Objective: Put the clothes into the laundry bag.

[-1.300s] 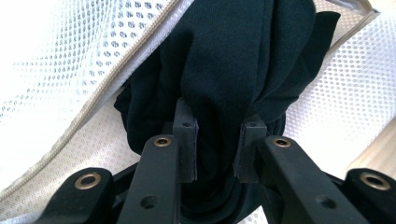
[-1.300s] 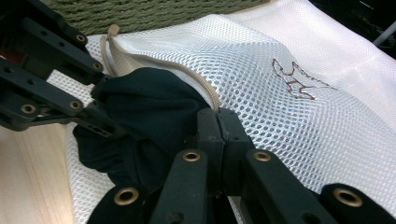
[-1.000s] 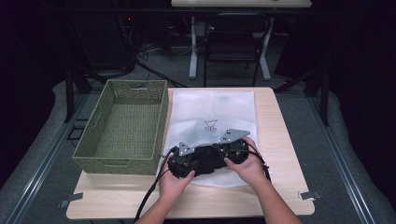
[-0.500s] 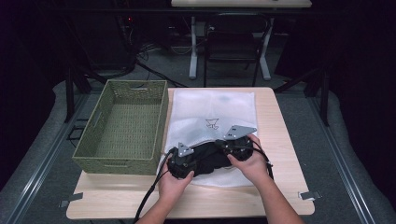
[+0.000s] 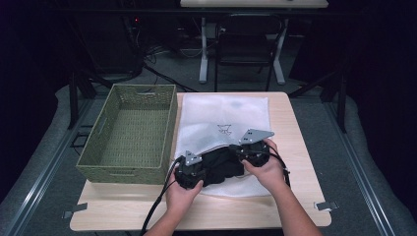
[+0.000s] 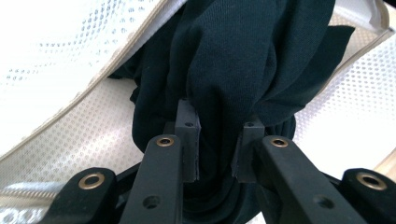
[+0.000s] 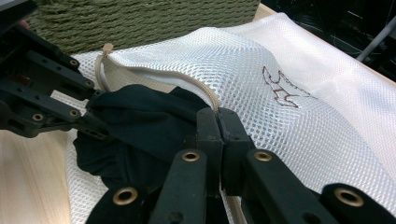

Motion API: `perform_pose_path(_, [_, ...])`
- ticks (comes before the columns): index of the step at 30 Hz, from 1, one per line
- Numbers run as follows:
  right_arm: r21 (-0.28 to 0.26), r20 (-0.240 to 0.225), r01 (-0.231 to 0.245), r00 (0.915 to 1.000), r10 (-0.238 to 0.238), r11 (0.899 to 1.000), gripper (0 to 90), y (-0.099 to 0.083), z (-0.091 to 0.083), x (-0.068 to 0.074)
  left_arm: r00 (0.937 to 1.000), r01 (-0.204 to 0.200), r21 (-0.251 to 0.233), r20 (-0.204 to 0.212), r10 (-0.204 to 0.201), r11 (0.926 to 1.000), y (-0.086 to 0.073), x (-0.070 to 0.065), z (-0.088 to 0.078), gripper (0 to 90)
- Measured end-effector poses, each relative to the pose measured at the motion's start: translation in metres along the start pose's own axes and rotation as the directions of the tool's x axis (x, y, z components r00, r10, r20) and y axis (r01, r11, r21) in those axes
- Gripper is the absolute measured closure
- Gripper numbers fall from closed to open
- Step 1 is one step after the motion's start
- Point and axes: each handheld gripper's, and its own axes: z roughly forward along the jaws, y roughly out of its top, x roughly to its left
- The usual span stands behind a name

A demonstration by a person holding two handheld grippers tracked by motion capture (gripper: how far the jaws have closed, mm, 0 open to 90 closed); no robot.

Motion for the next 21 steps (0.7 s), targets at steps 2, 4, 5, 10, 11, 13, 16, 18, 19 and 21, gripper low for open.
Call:
perform_pose_path(2, [0.002,-0.006,0.003,1.0,-0.002,1.0,89.1,0.001,0.001,0.002,1.0,0.003,-0.006,0.002,-0.003,1.0,0.003,-0.001,0.002,76.9])
perform_pose_path(4, [0.002,-0.015,0.009,0.9998,-0.009,1.0,89.2,0.001,0.002,0.004,1.0,0.0,-0.008,0.002,0.0,1.0,0.006,-0.001,0.004,77.0])
perform_pose_path(5, [0.003,-0.017,0.012,0.9998,-0.012,1.0,89.2,0.002,0.002,0.006,1.0,-0.005,-0.007,0.003,0.005,1.0,0.008,-0.001,0.005,77.0])
perform_pose_path(10, [0.008,-0.021,0.019,0.9996,-0.019,1.0,89.2,0.002,0.004,0.009,1.0,-0.003,-0.015,0.001,0.003,0.9999,0.017,-0.004,0.013,76.9])
perform_pose_path(11, [0.009,-0.023,0.017,0.9996,-0.017,1.0,89.2,0.002,0.004,0.01,1.0,-0.005,-0.015,0.0,0.005,0.9999,0.018,-0.004,0.015,76.9])
perform_pose_path(13, [0.008,-0.022,0.017,0.9996,-0.016,1.0,89.1,0.002,0.004,0.01,1.0,-0.007,-0.023,-0.004,0.007,0.9997,0.021,-0.006,0.019,76.8])
perform_pose_path(16, [0.007,-0.023,0.016,0.9996,-0.016,1.0,89.2,0.002,0.004,0.01,1.0,0.003,-0.03,-0.006,-0.003,0.9996,0.022,-0.005,0.023,76.5])
perform_pose_path(18, [0.006,-0.023,0.017,0.9996,-0.017,1.0,89.1,0.002,0.004,0.01,1.0,0.003,-0.03,-0.004,-0.004,0.9995,0.023,-0.005,0.025,76.0])
perform_pose_path(19, [0.006,-0.023,0.017,0.9996,-0.017,1.0,89.2,0.002,0.004,0.01,1.0,0.005,-0.033,-0.001,-0.005,0.9994,0.023,-0.004,0.026,75.8])
perform_pose_path(21, [0.005,-0.021,0.016,0.9997,-0.016,1.0,89.1,0.002,0.004,0.01,0.9999,0.007,-0.036,0.008,-0.007,0.9993,0.023,-0.002,0.027,74.8])
